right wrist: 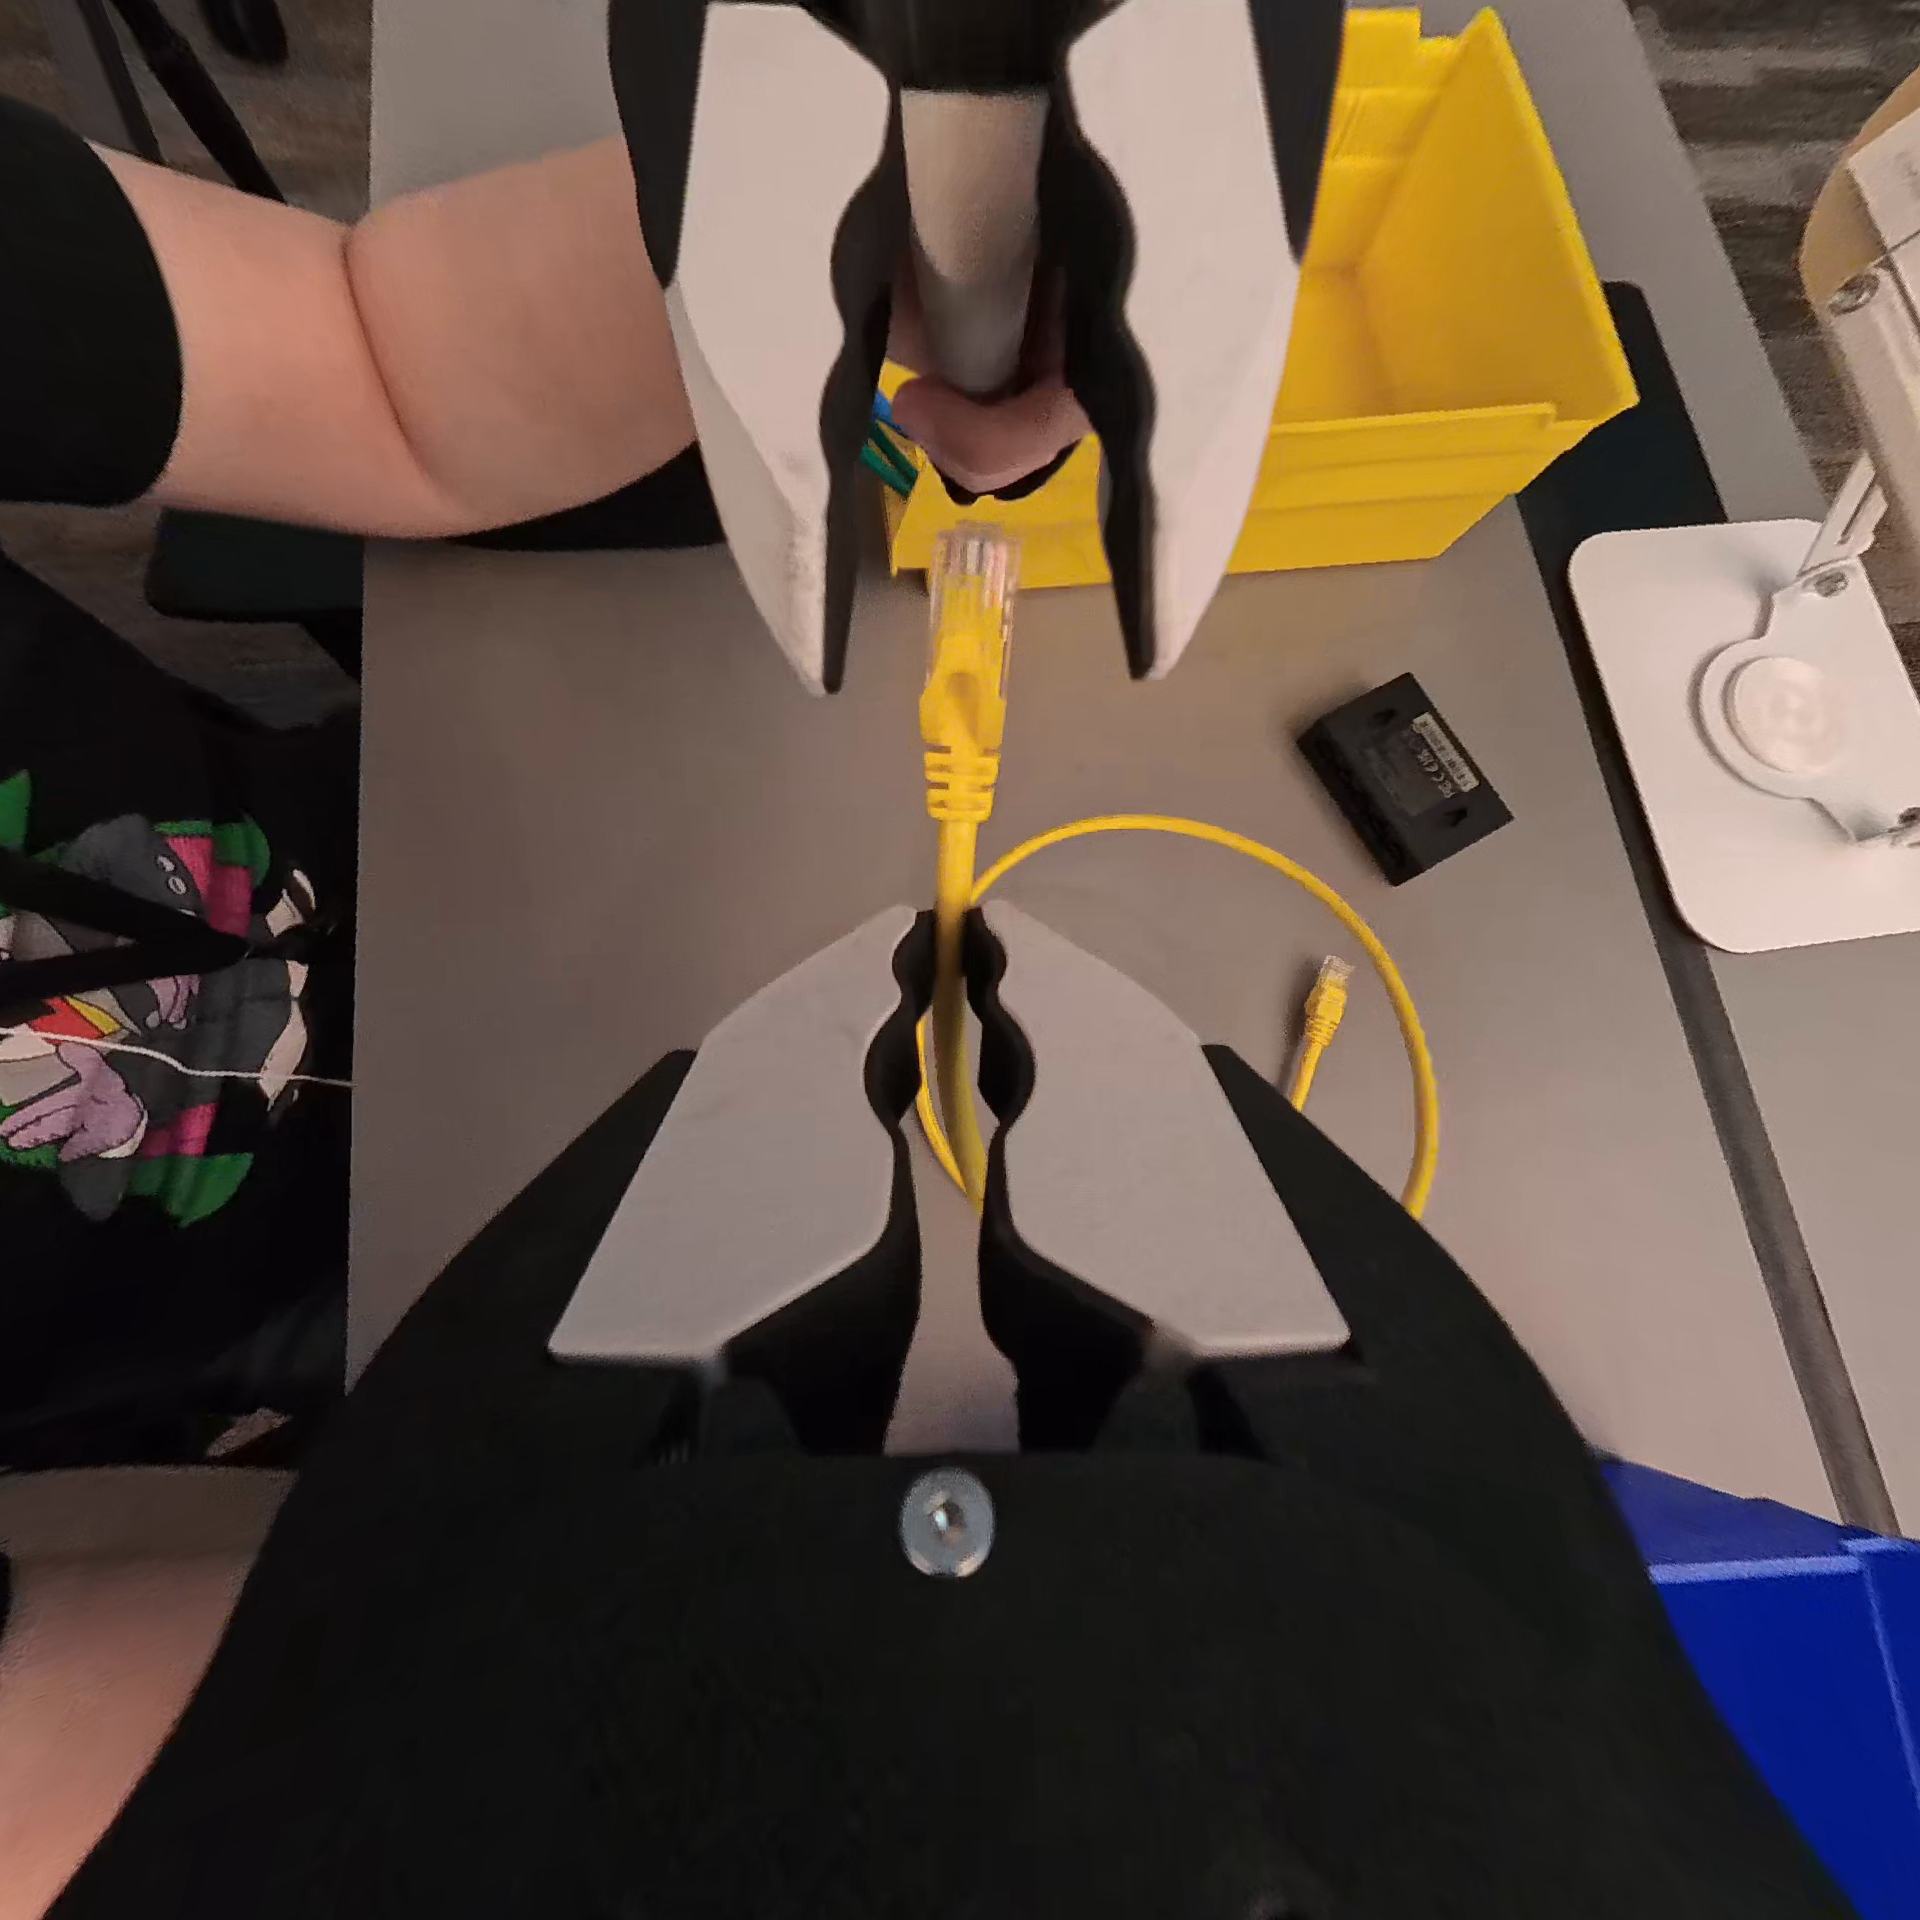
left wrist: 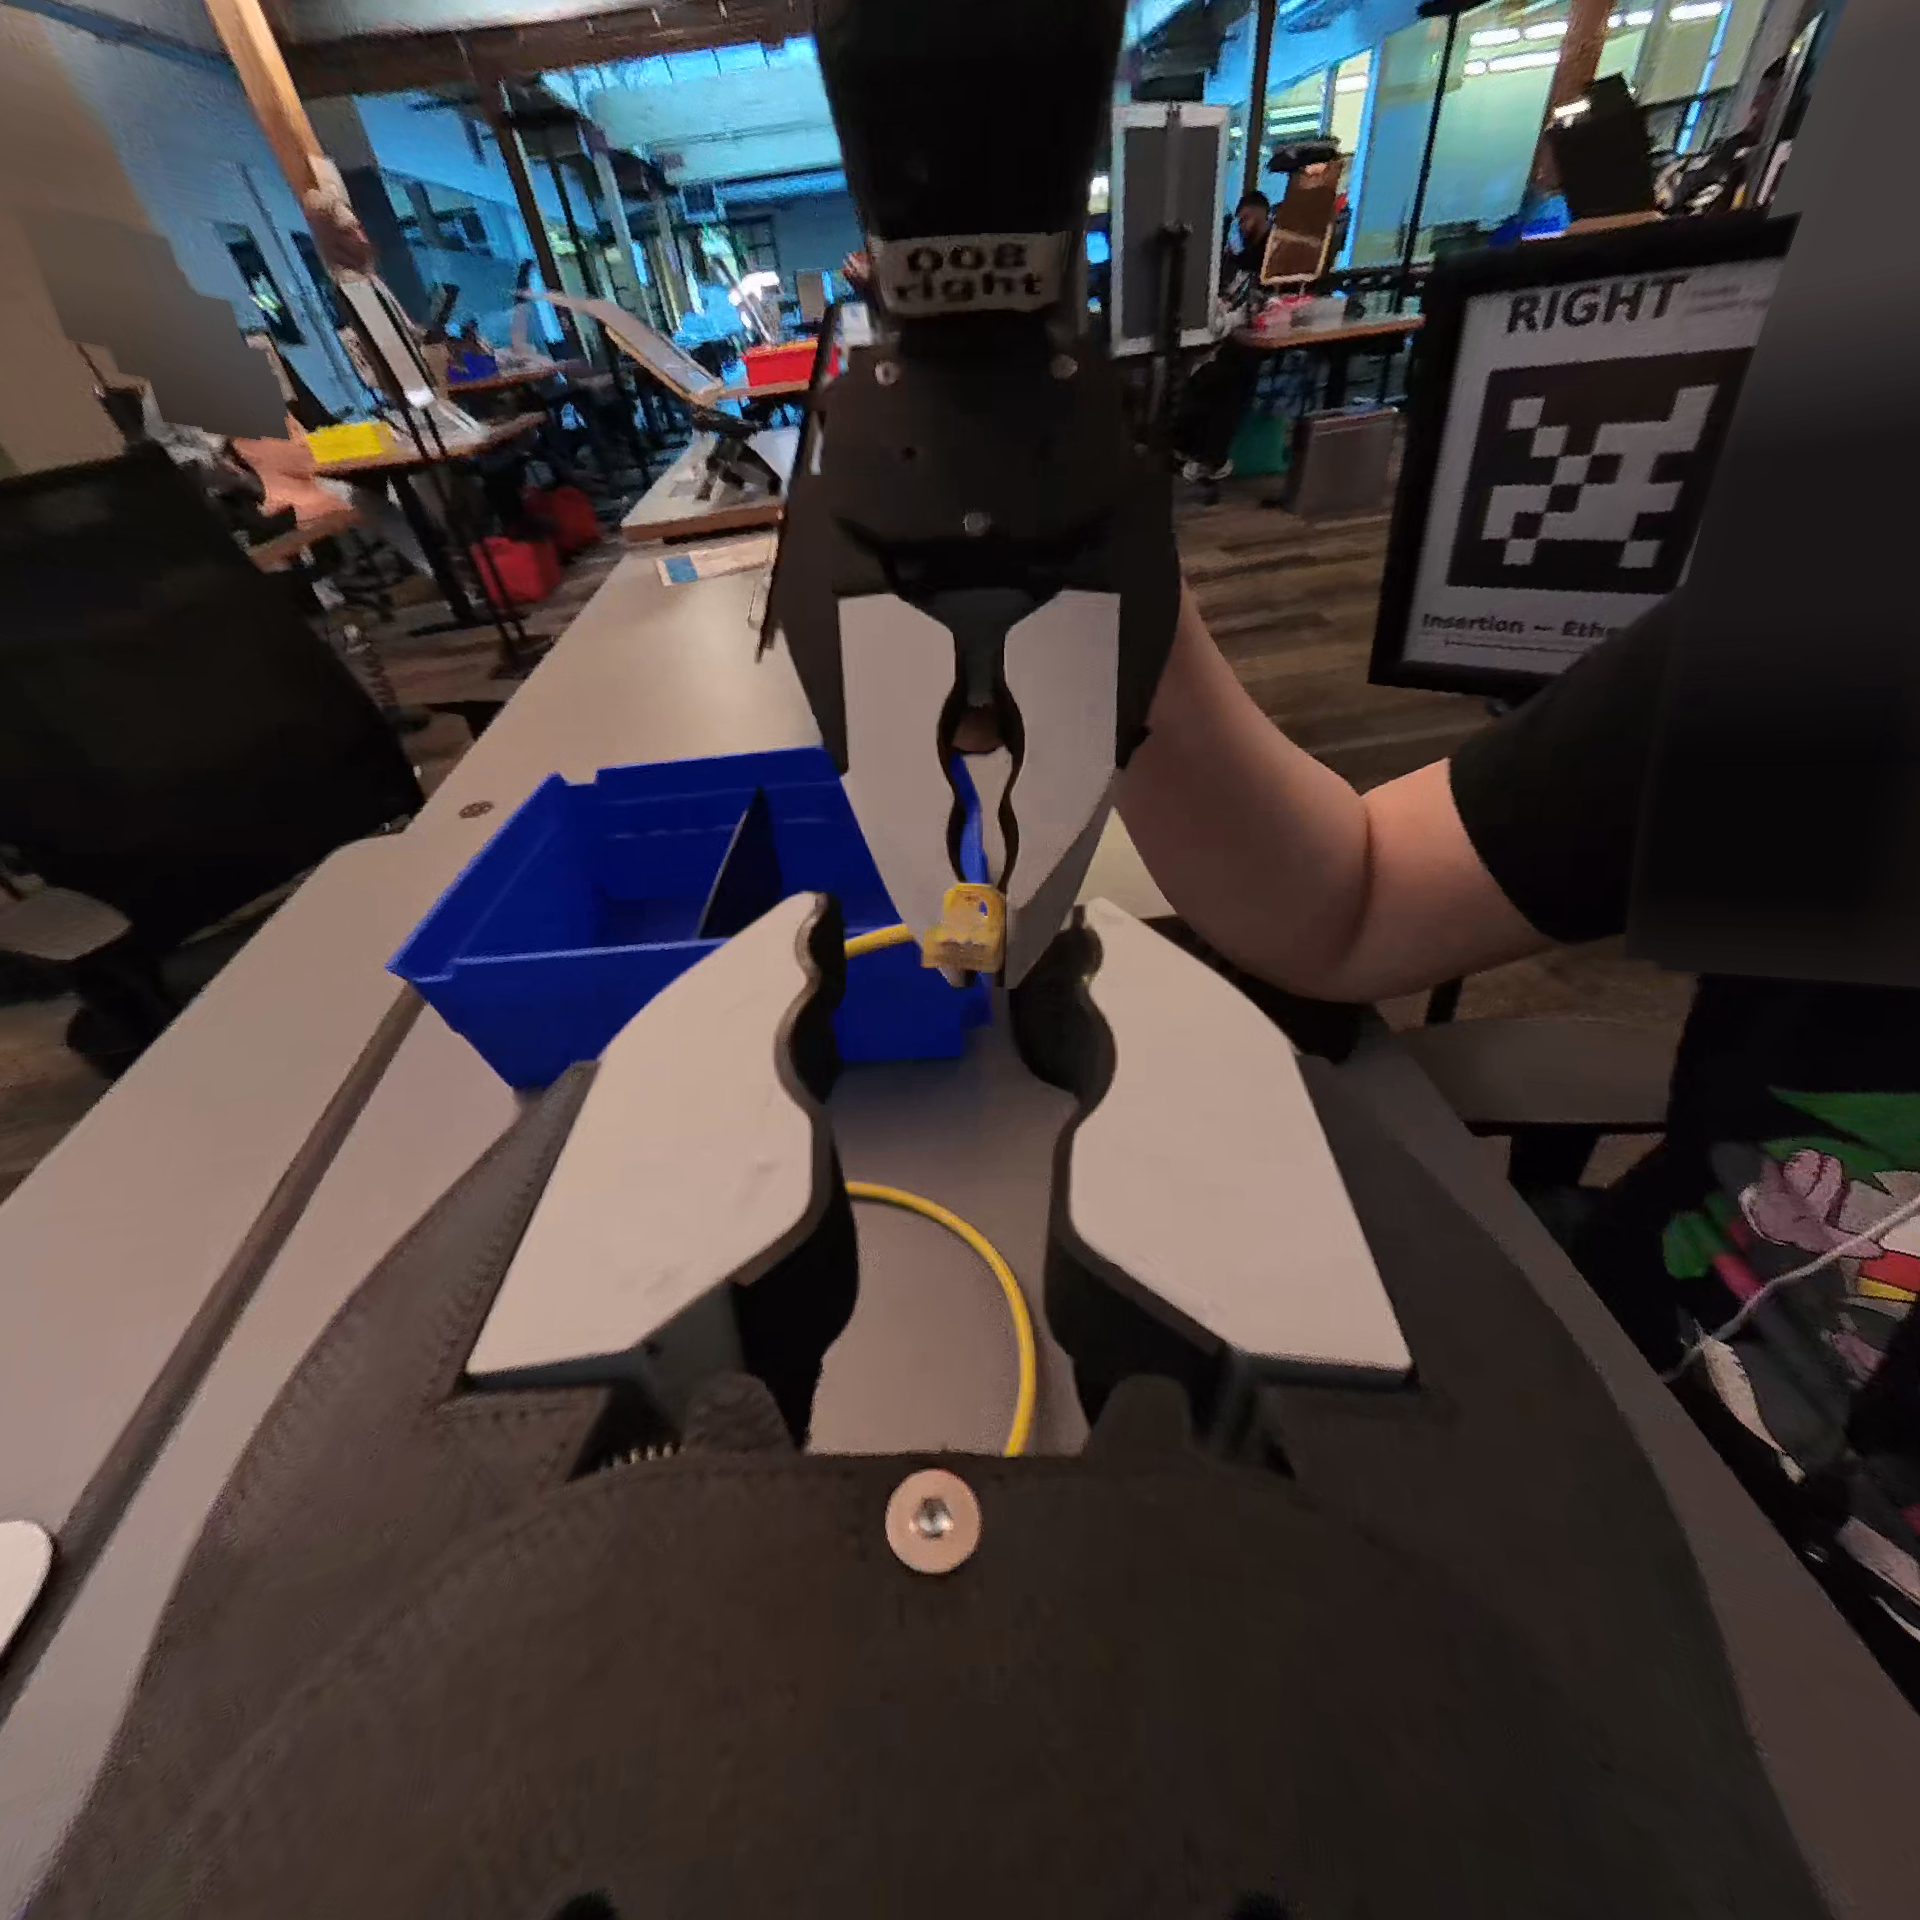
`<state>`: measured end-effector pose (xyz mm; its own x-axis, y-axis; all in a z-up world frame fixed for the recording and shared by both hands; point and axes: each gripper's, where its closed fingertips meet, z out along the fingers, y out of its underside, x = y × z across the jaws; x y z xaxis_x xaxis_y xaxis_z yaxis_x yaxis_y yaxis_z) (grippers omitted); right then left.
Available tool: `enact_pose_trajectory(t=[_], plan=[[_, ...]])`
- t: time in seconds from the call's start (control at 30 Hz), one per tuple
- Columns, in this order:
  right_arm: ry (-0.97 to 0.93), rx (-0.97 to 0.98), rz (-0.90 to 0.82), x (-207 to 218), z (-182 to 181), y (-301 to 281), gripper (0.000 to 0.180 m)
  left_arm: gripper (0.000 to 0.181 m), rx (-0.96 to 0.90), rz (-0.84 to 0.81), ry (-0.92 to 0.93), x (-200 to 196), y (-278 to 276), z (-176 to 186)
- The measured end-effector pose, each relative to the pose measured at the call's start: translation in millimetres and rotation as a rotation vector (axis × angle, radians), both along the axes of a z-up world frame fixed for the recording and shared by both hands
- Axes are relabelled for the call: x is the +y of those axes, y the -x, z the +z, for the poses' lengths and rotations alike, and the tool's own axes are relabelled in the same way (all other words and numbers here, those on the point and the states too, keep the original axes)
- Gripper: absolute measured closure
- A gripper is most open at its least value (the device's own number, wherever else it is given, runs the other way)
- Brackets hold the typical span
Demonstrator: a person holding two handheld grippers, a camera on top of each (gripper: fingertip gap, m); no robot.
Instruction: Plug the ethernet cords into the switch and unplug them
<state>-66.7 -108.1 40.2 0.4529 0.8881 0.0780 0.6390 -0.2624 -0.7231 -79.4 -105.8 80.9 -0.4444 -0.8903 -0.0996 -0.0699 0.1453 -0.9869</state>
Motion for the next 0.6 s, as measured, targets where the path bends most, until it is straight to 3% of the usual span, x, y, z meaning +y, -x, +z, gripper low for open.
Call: enact_pose_trajectory(t=[0.1,0.17,0.33,0.47,0.6], plan=[[0.0,-0.012,0.011,-0.2,-2.5,2.9,0.173,0.149,0.042,-0.01,-0.015,-1.7,-2.2,-8.8],[-0.005,-0.03,0.015,-0.2,-4.6,2.7,0.173,0.167,0.062,-0.02,-0.033,-2.6,-2.7,-13.4],[-0.052,-0.069,0.007,6.9,-7.5,-2.0,0.173,0.169,0.082,0.017,-0.105,2.6,-3.2,-18.8],[-0.297,-0.055,-0.06,26.5,19.0,-7.5,0.159,0.169,0.042,0.115,-0.099,21.2,-0.9,-7.2],[-0.713,0.217,-0.041,18.0,94.8,5.6,0.157,0.17,-0.004,0.212,-0.023,45.8,5.8,6.4]])
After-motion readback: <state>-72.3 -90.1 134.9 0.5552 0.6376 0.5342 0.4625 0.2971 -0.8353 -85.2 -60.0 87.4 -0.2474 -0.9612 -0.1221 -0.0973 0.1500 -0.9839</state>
